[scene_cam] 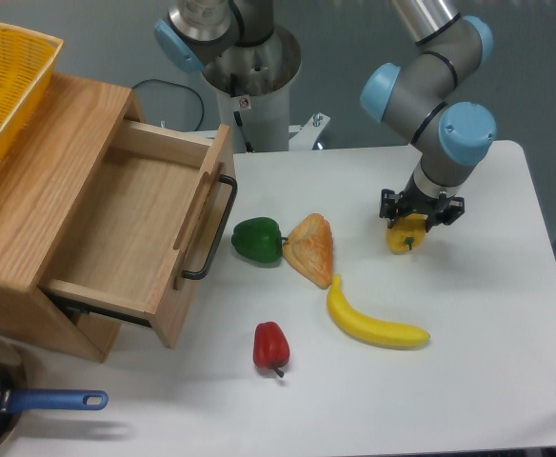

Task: Pick up the yellow pepper
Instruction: 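Lift the grasped yellow pepper up off the table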

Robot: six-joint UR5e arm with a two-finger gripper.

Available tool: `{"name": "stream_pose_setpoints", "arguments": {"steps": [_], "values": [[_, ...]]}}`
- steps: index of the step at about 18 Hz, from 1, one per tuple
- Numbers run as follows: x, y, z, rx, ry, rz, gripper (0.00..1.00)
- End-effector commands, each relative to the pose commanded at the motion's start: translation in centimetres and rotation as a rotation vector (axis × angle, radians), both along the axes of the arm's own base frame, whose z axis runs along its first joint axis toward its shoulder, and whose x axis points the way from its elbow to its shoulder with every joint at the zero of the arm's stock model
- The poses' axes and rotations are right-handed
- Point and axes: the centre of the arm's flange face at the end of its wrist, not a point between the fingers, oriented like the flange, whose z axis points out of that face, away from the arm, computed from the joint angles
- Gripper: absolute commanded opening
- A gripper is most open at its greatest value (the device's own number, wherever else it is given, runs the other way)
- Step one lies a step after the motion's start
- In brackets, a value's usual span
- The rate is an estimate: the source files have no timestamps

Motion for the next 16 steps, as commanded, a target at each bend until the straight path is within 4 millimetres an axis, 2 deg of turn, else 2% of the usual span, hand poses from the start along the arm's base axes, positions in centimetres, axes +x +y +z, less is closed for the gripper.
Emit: {"name": "stream_pose_setpoints", "arguments": {"steps": [2, 5, 8, 13, 16], "values": [[-0.8, 0.3, 1.5, 0.004, 0.026, -0.003, 0.38], [-1.6, 0.6, 5.1, 0.013, 0.054, -0.023, 0.38], [-2.4, 0.9, 7.7, 0.018, 0.058, -0.124, 0.38], [-3.5, 0.3, 11.3, 0.004, 0.088, -0.332, 0.38], [-3.9, -0.1, 12.1, -0.023, 0.08, -0.405, 0.38]]}}
